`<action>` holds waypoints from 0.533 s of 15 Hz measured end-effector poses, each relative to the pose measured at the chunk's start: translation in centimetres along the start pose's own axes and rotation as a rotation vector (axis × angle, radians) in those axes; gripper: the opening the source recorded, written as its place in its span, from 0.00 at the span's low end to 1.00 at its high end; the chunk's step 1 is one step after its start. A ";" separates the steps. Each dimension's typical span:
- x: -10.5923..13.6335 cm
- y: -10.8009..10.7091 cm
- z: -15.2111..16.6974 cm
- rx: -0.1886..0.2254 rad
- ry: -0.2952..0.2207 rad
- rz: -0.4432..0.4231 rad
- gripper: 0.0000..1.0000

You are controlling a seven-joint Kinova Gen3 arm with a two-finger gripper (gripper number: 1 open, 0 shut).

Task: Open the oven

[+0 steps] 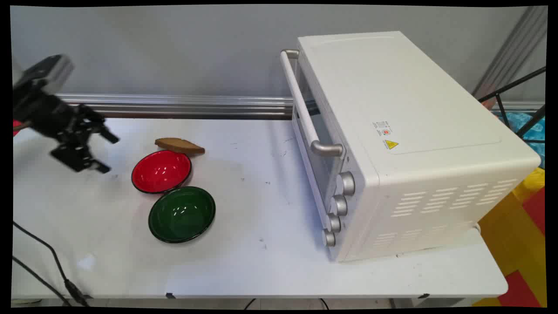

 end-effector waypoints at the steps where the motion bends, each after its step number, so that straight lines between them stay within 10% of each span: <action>1: 1.5 -0.1 0.4 0.004 0.013 -0.001 1.00; 8: 11.7 -1.2 2.3 0.026 0.089 0.018 1.00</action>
